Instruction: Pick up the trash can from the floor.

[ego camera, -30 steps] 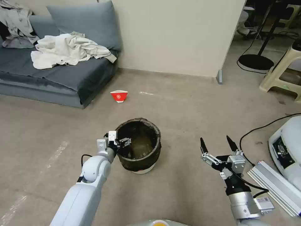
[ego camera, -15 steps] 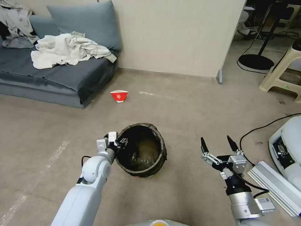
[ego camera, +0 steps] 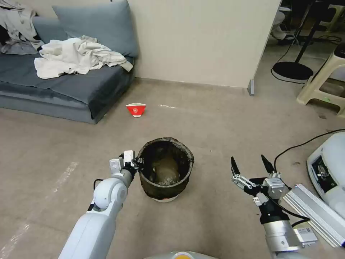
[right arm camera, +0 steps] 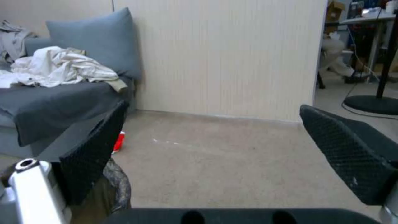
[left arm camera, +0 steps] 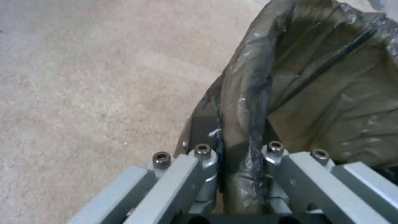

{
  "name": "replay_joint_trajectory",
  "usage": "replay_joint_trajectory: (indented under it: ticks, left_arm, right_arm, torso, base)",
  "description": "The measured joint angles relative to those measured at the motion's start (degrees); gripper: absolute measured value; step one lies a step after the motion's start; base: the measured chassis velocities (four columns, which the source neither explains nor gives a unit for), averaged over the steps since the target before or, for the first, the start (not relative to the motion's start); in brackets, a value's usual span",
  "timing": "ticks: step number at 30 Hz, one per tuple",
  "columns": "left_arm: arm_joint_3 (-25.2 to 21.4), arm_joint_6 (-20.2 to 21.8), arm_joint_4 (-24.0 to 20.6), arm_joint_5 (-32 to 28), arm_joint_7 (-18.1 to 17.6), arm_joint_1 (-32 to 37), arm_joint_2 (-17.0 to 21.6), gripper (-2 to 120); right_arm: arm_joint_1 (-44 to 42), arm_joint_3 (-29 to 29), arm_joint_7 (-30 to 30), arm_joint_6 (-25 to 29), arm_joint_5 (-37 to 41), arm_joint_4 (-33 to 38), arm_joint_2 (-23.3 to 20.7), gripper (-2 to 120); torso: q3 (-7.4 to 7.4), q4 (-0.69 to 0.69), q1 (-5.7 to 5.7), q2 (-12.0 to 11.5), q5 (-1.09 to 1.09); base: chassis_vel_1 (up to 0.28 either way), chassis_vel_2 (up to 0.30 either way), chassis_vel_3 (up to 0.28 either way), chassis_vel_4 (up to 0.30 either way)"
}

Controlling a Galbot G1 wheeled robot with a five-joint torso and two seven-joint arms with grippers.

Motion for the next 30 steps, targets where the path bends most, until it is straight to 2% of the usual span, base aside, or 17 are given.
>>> replay_joint_trajectory:
  ticks: [7,14,18,23,30]
  left_arm:
    - [-0.78,-1.34,-1.68,-1.1,-0.17,0.87,0.01,5]
    - [-2.41,-0.95,-6.56,-4.23,-1.61,1.64,0.29,5]
    - [-4.14,1.59,-11.91,-7.55,-3.37,2.29,1.13,5]
    - [-5.25,4.42,-15.64,-9.89,-4.6,2.62,1.93,5]
    - [-5.64,5.86,-17.43,-11.44,-5.89,2.79,2.07,5]
  right_arm:
    - [-0.1,-0.04,0.01,0.14,0.02,0.02,-0.01,100]
    - [-0.08,-0.13,0.0,0.15,-0.01,0.04,-0.01,100]
    - [0.12,-0.21,-0.15,0.04,-0.04,0.05,-0.01,100]
    - [0.44,-0.33,-0.21,-0.11,0.02,0.05,-0.02,100]
    - [0.68,-0.28,-0.22,-0.14,0.5,-0.17,-0.18,100]
  torso:
    - [0.0,0.01,0.0,0.0,0.01]
    - [-0.01,0.01,0.0,0.0,0.01]
    - [-0.01,0.01,0.0,0.0,0.01]
    - [-0.01,0.01,0.0,0.0,0.01]
    - [-0.01,0.01,0.0,0.0,0.01]
  base:
    - [0.0,0.0,0.0,0.0]
    - [0.0,0.0,0.0,0.0]
    - [0.0,0.0,0.0,0.0]
    - [0.0,0.0,0.0,0.0]
    - [0.0,0.0,0.0,0.0]
